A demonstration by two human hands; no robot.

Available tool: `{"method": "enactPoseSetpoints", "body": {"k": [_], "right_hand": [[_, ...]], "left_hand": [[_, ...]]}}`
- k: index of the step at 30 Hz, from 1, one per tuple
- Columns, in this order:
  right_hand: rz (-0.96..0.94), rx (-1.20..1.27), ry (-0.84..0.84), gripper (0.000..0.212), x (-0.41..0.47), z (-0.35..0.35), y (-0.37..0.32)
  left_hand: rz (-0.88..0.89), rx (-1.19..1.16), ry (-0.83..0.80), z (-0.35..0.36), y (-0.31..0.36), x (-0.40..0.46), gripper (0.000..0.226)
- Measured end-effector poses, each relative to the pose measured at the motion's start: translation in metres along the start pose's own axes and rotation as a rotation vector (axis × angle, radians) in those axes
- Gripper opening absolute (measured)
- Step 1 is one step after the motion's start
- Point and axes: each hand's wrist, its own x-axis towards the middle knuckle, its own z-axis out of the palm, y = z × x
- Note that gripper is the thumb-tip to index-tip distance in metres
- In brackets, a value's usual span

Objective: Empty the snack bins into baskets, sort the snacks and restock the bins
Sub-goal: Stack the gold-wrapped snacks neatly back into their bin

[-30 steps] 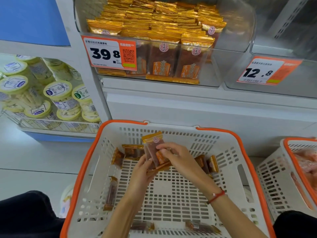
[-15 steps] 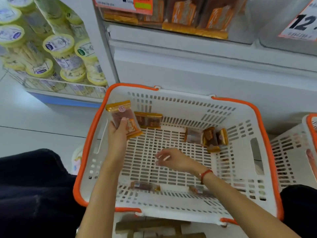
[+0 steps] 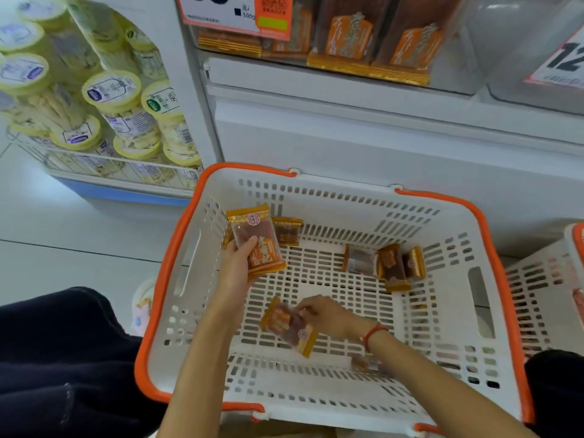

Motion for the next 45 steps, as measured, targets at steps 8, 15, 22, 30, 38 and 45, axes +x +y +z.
{"method": "enactPoseSetpoints", "body": {"k": [8,15,22,30,38,45], "right_hand": [[-0.132,0.252,0.281,0.03,-0.075,-0.119,-0.013],[-0.258,-0.146,0.027,0.027,-0.144,-0.186,-0.059],[-0.366,0.247,0.617,0.03,-0.158,-0.186,-0.088],[-0.493,0.544,1.082,0.038,-0.166,-0.173,-0.111],[-0.6,0.841,0.831,0.045,-0.186,-0.174,-0.138],[-0.701,0.857,0.979,0.038,-0.228,-0.228,-0.124]], "left_hand": [[-0.016,0.15,-0.008,0.012,0.008,-0.008,0.033],[0.079,0.355,-0.182,0.045,0.05,-0.032,0.022],[0.156,0.335,-0.511,0.077,0.074,-0.059,0.021],[0.276,0.204,-0.548,0.109,0.091,-0.098,0.052],[0.545,-0.09,-0.474,0.145,0.126,-0.121,0.038],[0.551,0.313,-0.584,0.154,0.214,-0.117,0.09]]}}
